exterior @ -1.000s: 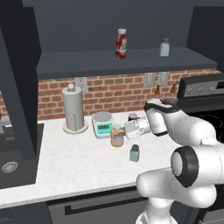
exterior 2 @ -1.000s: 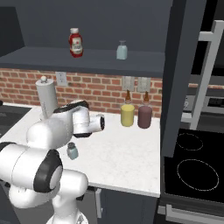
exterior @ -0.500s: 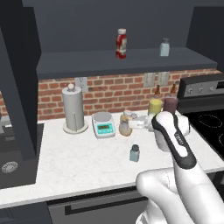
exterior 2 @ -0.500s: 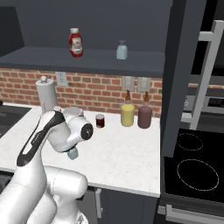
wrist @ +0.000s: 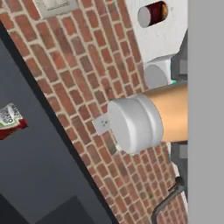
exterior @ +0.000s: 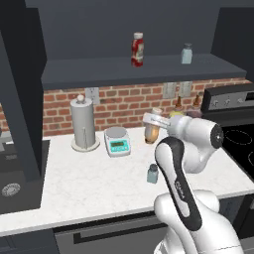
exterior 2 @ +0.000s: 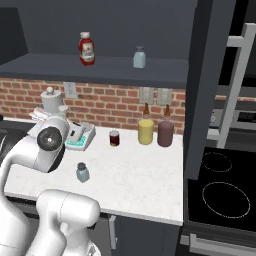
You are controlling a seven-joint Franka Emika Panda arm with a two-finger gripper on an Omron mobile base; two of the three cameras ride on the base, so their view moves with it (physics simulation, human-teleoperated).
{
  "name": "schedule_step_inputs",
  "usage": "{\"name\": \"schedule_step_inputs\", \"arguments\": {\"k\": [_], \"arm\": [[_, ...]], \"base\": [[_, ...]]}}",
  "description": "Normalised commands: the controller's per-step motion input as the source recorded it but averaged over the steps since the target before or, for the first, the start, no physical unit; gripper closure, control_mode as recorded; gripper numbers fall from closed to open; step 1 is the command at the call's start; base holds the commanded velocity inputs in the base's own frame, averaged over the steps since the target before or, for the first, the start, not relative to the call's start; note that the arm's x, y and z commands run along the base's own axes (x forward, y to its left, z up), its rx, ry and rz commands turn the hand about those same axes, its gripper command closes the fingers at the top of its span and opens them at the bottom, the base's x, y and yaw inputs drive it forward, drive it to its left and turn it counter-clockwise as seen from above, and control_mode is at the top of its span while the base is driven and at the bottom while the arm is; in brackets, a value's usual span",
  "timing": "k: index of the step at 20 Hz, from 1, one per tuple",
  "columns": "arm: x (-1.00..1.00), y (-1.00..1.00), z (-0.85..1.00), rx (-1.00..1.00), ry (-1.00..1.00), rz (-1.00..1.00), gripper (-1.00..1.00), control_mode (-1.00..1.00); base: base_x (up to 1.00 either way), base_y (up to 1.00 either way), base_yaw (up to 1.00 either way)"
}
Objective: Put the shaker and condiment bottle from the counter next to their counterparts in the cabinet.
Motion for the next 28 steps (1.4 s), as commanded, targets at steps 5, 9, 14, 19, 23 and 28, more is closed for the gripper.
{"name": "schedule_step_inputs", "arguments": {"k": [5, 9, 14, 19, 23, 28], "arm": [[-0.21, 0.00, 0.66, 0.07, 0.10, -0.45, 1.00, -1.00], [-0.33, 0.00, 0.81, 0.07, 0.06, -0.35, 1.00, -1.00], [-0.48, 0.00, 0.89, 0.05, 0.00, -0.25, 1.00, -1.00], [-0.18, 0.00, 0.61, 0.01, 0.00, -0.12, 1.00, -1.00], [0.16, 0.15, -0.25, -0.10, 0.04, 0.07, 1.00, -1.00], [0.37, 0.07, -0.02, -0.06, 0.00, 0.19, 1.00, -1.00]], "base": [[0.00, 0.00, 0.00], [0.00, 0.00, 0.00], [0.00, 0.00, 0.00], [0.00, 0.00, 0.00], [0.00, 0.00, 0.00], [0.00, 0.00, 0.00]]}}
